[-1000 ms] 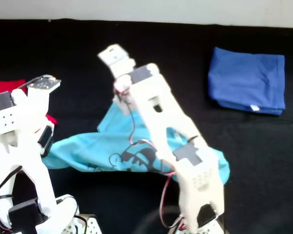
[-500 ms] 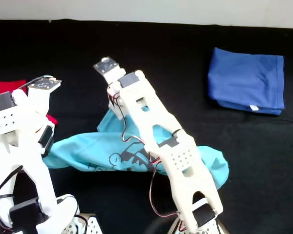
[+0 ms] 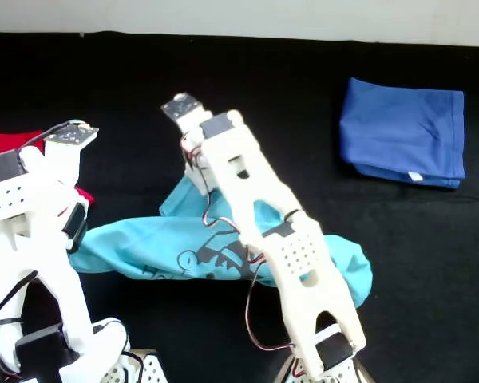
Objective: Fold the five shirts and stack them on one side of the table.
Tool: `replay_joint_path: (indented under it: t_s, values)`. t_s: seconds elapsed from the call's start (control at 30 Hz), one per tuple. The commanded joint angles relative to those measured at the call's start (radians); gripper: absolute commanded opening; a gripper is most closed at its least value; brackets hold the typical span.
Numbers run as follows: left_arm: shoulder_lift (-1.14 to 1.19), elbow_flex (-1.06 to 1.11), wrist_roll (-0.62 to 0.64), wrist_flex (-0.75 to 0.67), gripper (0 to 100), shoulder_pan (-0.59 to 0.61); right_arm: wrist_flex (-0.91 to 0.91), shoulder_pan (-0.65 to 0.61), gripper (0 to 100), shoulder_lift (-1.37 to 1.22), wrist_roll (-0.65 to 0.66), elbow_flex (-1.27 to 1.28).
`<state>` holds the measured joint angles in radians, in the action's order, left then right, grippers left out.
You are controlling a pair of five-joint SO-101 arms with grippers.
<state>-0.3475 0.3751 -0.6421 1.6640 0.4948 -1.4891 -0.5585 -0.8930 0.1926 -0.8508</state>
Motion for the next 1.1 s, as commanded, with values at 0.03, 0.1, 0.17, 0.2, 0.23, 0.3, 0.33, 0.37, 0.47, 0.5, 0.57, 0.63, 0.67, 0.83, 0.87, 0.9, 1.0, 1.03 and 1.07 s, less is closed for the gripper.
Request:
replay_joint_path:
  t_s: [0.03,0.1,0.17,0.2,0.23,0.3,0.33,0.37,0.47,0.5,0.57,0.63,0.67,0.83,0.87,0.9,1.0,1.03,1.07]
  values:
    - [-0.024,-0.008,-0.003,-0.064,1,0.001,-0.105,0.097,0.6,0.147,-0.003,-0.216]
    - [-0.024,-0.016,-0.003,-0.129,1,0.001,-0.186,0.142,0.6,0.188,-0.003,-0.306]
    - [-0.024,-0.027,-0.002,-0.190,1,-0.013,-0.255,0.188,0.6,0.222,-0.003,-0.384]
    - [-0.022,-0.042,0.011,-0.204,1,-0.028,-0.274,0.214,0.6,0.237,-0.003,-0.420]
    - [-0.016,-0.062,0.029,-0.201,1,-0.045,-0.274,0.243,0.6,0.254,-0.003,-0.452]
    - [0.012,-0.143,0.072,-0.176,1,-0.094,-0.271,0.298,0.6,0.289,-0.003,-0.506]
    - [0.035,-0.202,0.091,-0.140,1,-0.116,-0.271,0.318,0.6,0.306,-0.003,-0.526]
    - [0.061,-0.269,0.107,-0.103,1,-0.137,-0.272,0.335,0.6,0.323,-0.003,-0.541]
    - [0.165,-0.513,0.153,0.008,1,-0.189,-0.272,0.380,0.6,0.381,-0.003,-0.579]
    - [0.203,-0.607,0.167,0.048,1,-0.202,-0.271,0.392,0.6,0.401,-0.002,-0.591]
    - [0.275,-0.788,0.190,0.104,1,-0.220,-0.269,0.409,0.6,0.440,-0.002,-0.622]
    - [0.329,-0.924,0.219,0.104,1,-0.223,-0.257,0.415,0.6,0.467,0.000,-0.645]
    - [0.338,-0.975,0.232,0.104,1,-0.226,-0.251,0.427,0.6,0.483,0.000,-0.656]
    - [0.306,-1.087,0.269,0.104,1,-0.251,-0.243,0.469,0.6,0.561,0.000,-0.697]
    - [0.286,-1.102,0.269,0.104,1,-0.252,-0.243,0.475,0.6,0.581,0.000,-0.707]
    - [0.263,-1.116,0.269,0.104,1,-0.266,-0.242,0.475,0.6,0.601,0.000,-0.711]
    - [0.193,-1.142,0.269,0.104,1,-0.289,-0.242,0.475,0.6,0.670,0.000,-0.711]
    - [0.168,-1.142,0.267,0.103,1,-0.294,-0.242,0.475,0.6,0.691,0.000,-0.710]
    - [0.143,-1.142,0.265,0.103,1,-0.294,-0.239,0.475,0.6,0.714,0.000,-0.710]
